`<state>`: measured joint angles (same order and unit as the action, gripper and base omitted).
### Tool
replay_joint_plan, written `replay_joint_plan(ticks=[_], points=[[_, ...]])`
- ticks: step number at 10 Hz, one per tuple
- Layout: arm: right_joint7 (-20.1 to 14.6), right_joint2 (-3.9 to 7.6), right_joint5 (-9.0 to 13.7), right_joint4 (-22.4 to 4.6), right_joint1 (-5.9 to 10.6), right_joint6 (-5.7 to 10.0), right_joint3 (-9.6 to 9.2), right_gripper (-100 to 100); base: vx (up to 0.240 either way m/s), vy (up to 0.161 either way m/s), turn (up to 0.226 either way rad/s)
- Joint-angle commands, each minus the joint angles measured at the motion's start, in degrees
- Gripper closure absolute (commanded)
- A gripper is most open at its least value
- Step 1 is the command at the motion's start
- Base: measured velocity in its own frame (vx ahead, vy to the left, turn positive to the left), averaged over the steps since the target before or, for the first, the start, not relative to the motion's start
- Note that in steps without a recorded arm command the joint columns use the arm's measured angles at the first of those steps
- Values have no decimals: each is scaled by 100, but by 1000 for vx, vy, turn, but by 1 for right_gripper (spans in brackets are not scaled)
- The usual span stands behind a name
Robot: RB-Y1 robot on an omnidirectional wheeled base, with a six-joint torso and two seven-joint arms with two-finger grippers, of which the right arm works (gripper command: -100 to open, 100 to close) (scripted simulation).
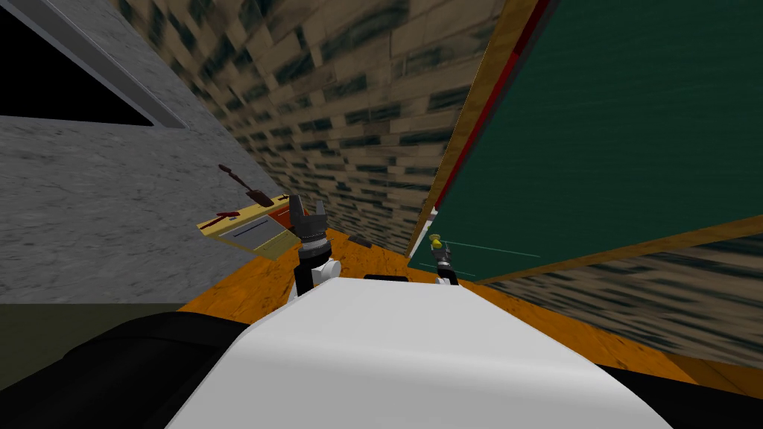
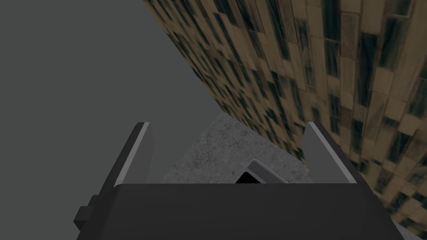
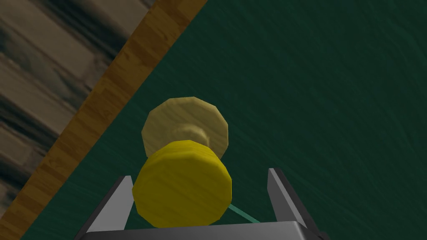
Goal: Pull the door open
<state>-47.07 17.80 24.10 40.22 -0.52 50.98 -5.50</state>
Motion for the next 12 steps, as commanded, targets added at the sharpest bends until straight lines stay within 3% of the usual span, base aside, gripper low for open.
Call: replay_joint_plan(ticks=[1,12], points=[[-208,-40,105,130,-22,-74,-69,-100,-42,28,-8],[-1773,-155,810,378,21,-262,-518,-100,-53,-8,-2]])
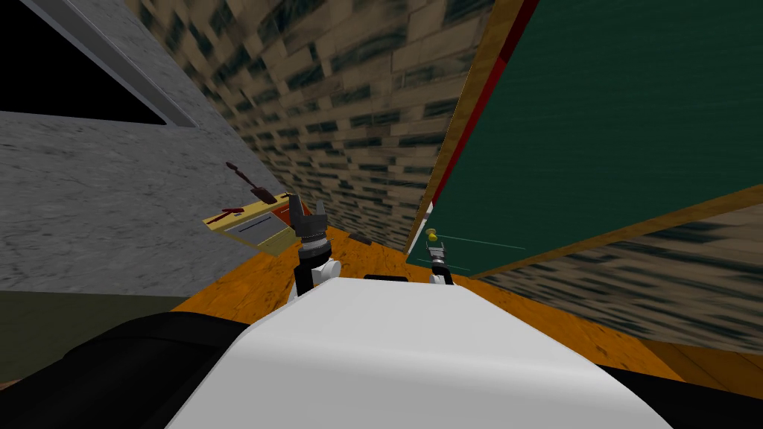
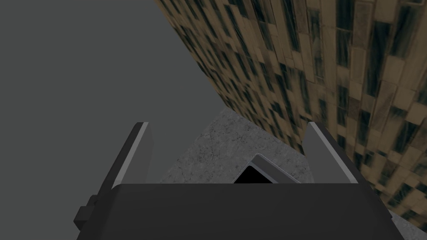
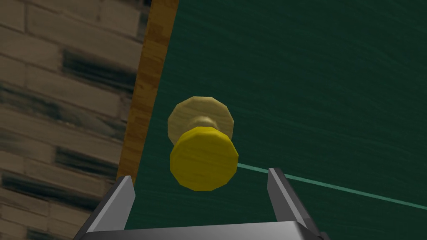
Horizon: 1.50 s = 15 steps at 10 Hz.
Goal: Pull the door open
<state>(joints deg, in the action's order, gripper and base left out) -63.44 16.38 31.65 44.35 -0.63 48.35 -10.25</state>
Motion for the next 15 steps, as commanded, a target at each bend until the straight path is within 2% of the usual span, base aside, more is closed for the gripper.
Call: replay_joint_plan(ticks=[1,9,11,12,13,15], points=[[-212,-13,55,-35,32,1,-42,-100,-46,-10,-1],[-1335,-83,478,114,58,-114,-312,-100,-43,-9,-1],[-1560,-98,567,146,63,-139,-370,-100,-40,-10,-1],[-1480,-91,536,110,77,-122,-352,-100,-17,-3,0],[-1652,40,584,31,31,-56,-300,-100,98,3,162],[-1775,152,621,-36,-9,2,-253,-100,198,-10,122]])
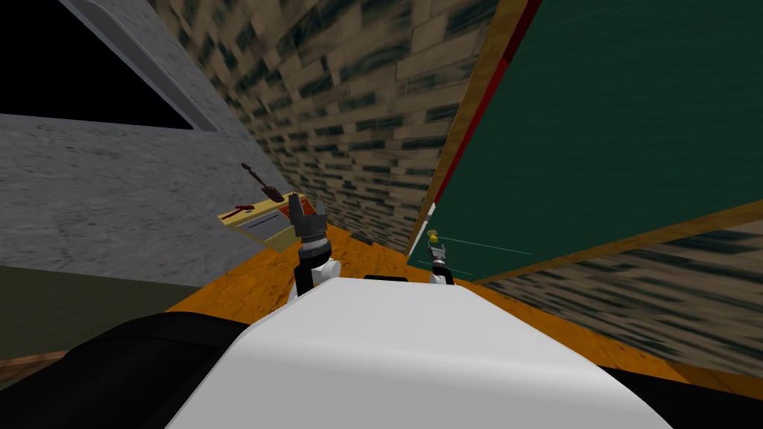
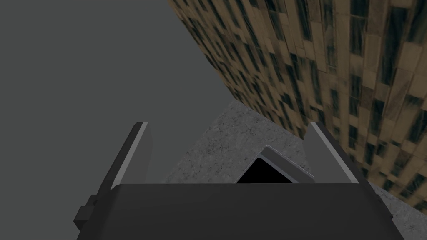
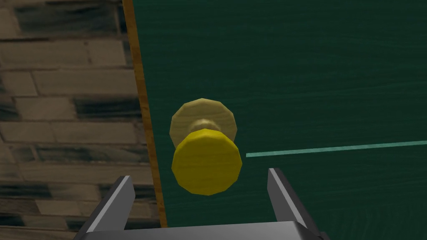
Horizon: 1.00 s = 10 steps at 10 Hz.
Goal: Pull the door open
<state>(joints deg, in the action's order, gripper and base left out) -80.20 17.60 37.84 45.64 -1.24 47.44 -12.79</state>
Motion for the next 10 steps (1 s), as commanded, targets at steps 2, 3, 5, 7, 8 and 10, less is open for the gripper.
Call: replay_joint_plan(ticks=[2,3,5,7,8,10], points=[[-216,137,38,-228,14,148,45,-100,141,-6,84],[-299,213,63,-273,-14,187,77,-100,190,-12,147],[-223,126,38,-317,48,180,48,100,39,-7,-9],[-223,126,38,-317,48,180,48,100,-30,-5,6],[-223,126,38,-317,48,180,48,100,-17,1,2],[-223,126,38,-317,48,180,48,100,-4,1,-2]])
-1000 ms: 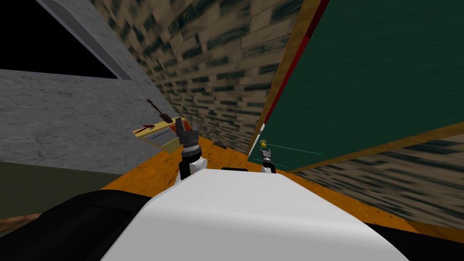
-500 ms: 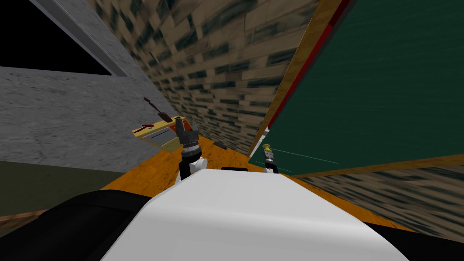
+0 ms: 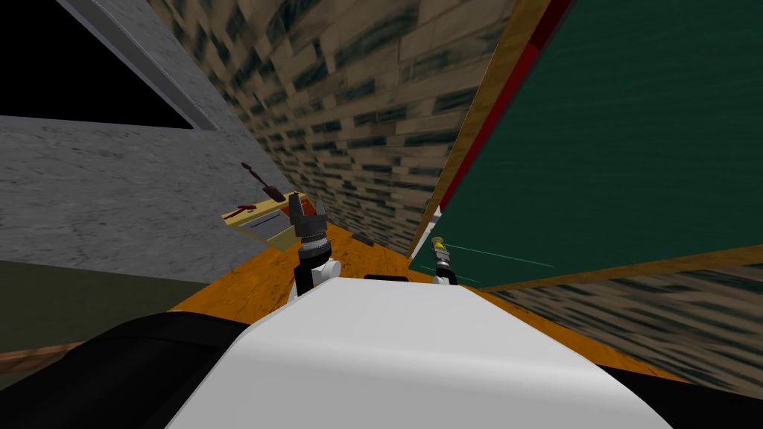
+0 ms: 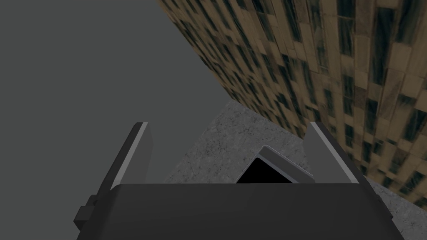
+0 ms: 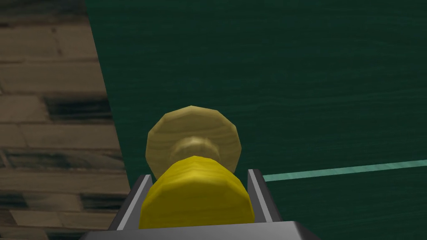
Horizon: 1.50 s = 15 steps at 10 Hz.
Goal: Pull the door open
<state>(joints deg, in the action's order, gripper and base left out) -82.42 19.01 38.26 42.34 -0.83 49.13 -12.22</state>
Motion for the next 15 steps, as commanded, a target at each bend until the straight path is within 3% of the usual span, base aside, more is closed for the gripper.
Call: replay_joint_plan(ticks=[1,10,11,15], points=[[-164,116,-42,29,-62,63,-127,100,-126,-21,170],[-1012,719,-262,179,-383,390,-787,100,-205,-39,131],[-936,682,-236,164,-381,331,-731,100,-87,-32,40],[-1286,939,-376,177,-562,650,-1043,100,-205,-46,118]])
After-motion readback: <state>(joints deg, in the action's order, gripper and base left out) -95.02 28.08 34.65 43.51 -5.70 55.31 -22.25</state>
